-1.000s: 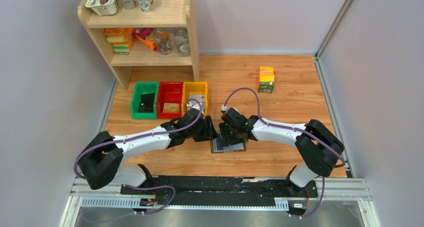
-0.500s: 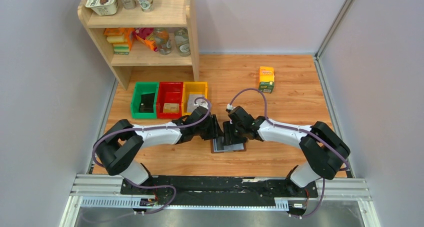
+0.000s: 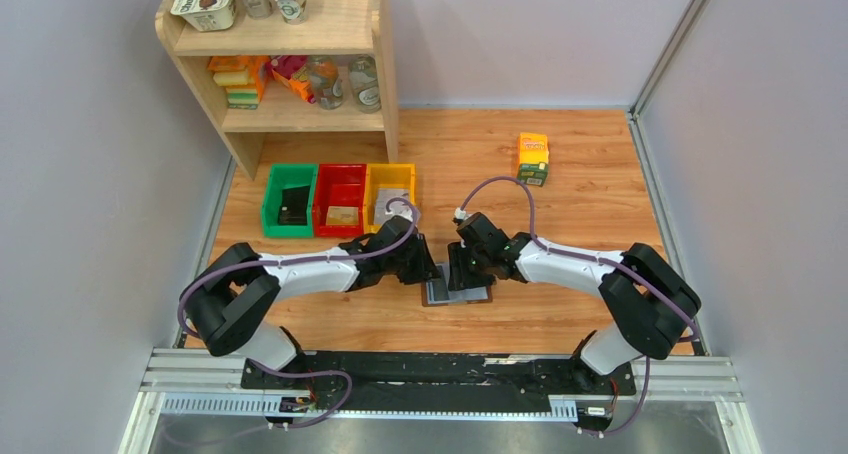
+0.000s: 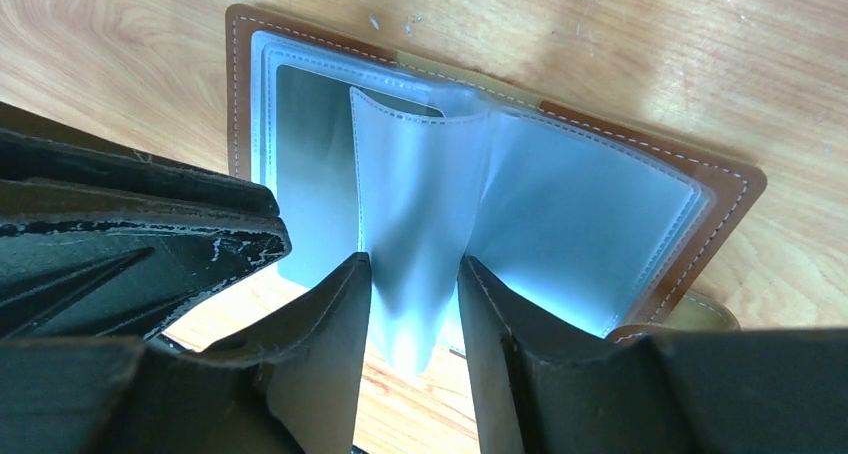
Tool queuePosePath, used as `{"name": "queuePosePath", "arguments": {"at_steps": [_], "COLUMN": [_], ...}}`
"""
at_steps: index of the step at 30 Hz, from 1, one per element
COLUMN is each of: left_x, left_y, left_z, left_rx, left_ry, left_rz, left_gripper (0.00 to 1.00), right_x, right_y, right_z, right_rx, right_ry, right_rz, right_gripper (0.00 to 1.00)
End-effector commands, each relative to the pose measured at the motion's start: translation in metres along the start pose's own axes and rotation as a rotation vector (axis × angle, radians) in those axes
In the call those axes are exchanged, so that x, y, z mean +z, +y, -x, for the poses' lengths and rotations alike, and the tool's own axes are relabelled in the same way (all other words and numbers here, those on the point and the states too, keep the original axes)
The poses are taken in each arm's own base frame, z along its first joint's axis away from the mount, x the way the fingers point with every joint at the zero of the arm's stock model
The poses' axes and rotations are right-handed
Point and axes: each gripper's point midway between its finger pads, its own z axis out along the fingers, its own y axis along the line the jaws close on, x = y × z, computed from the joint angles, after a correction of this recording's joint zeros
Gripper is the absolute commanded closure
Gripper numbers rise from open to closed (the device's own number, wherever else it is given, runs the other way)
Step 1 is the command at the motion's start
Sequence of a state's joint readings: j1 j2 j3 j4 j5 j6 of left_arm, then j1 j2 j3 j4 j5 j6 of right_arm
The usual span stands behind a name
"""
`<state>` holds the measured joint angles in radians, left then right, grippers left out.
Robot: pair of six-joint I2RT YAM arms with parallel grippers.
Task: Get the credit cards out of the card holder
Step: Remove the credit card from the card holder.
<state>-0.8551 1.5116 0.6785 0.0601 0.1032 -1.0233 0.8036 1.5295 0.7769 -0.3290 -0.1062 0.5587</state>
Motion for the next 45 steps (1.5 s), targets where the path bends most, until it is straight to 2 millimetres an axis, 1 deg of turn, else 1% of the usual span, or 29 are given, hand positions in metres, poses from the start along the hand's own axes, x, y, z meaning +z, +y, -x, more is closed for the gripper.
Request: {"name": "queuePosePath", "arguments": {"at_steps": [1,3,5,6,9,10,13,15,17,22,25,27,30,31,32,33,34,36,38,39,40,41,44,45], "left_x": [-0.006,0.002,0.006,0.006,0.006,0.005,0.004,0.003,0.002,0.003,0.003,0.003,0.004,0.004,0.004,0.005,0.004,0.005,0.005,0.005,0.005,0.005,0.003,0.001], "left_y": [-0.008,-0.002,0.004,0.004,0.015,0.018,0.032,0.040,0.044,0.050,0.048,0.045,0.042,0.041,0.039,0.038,0.038,0.036,0.034,0.032,0.032,0.030,0.019,0.013], "left_z": [0.002,-0.008,-0.013,-0.013,-0.019,-0.020,-0.026,-0.028,-0.031,-0.035,-0.035,-0.033,-0.033,-0.033,-0.033,-0.032,-0.032,-0.032,-0.032,-0.031,-0.031,-0.029,-0.024,-0.020], "left_rx": [0.074,0.088,0.104,0.113,0.144,0.145,0.152,0.149,0.150,0.151,0.157,0.159,0.160,0.161,0.161,0.163,0.162,0.163,0.162,0.160,0.158,0.156,0.151,0.145], "left_ry": [0.032,0.106,0.157,0.167,0.211,0.218,0.246,0.253,0.264,0.284,0.281,0.278,0.275,0.274,0.274,0.272,0.271,0.271,0.267,0.264,0.262,0.257,0.230,0.214], "left_rz": [-0.002,0.037,0.081,0.090,0.158,0.172,0.235,0.262,0.279,0.294,0.287,0.278,0.264,0.261,0.257,0.253,0.251,0.246,0.237,0.232,0.230,0.224,0.190,0.174], "left_gripper": [0.77,0.77,0.77,0.77,0.77,0.77,0.77,0.78,0.79,0.79,0.80,0.80,0.80,0.80,0.80,0.80,0.80,0.80,0.80,0.80,0.80,0.80,0.80,0.79], "right_x": [-0.001,-0.002,-0.004,-0.005,-0.009,-0.010,-0.014,-0.018,-0.022,-0.038,-0.048,-0.058,-0.083,-0.093,-0.095,-0.099,-0.104,-0.105,-0.104,-0.101,-0.098,-0.093,-0.081,-0.080], "right_y": [-0.015,-0.016,-0.017,-0.018,-0.019,-0.023,-0.026,-0.034,-0.040,-0.063,-0.078,-0.082,-0.085,-0.081,-0.075,-0.063,-0.046,-0.015,0.017,0.027,0.033,0.034,0.025,0.022], "right_z": [-0.009,-0.008,-0.006,-0.005,-0.003,0.001,0.005,0.004,0.008,0.015,0.018,0.023,0.035,0.042,0.046,0.051,0.058,0.063,0.061,0.057,0.054,0.051,0.044,0.043], "right_rx": [0.024,0.025,0.027,0.025,0.018,0.012,-0.003,-0.009,-0.008,-0.011,-0.007,0.003,0.029,0.025,0.018,0.006,-0.004,-0.032,-0.084,-0.095,-0.105,-0.114,-0.116,-0.112], "right_ry": [0.034,0.033,0.029,0.027,0.019,0.000,-0.014,-0.013,-0.035,-0.082,-0.120,-0.157,-0.248,-0.289,-0.303,-0.333,-0.371,-0.399,-0.391,-0.372,-0.352,-0.334,-0.294,-0.299], "right_rz": [-0.076,-0.086,-0.100,-0.108,-0.137,-0.173,-0.225,-0.278,-0.327,-0.469,-0.555,-0.584,-0.612,-0.589,-0.551,-0.480,-0.380,-0.193,-0.010,0.047,0.081,0.084,0.039,0.030], "right_gripper": [0.57,0.57,0.57,0.57,0.57,0.57,0.56,0.55,0.54,0.52,0.48,0.46,0.44,0.44,0.44,0.44,0.44,0.45,0.47,0.47,0.48,0.48,0.46,0.46]}}
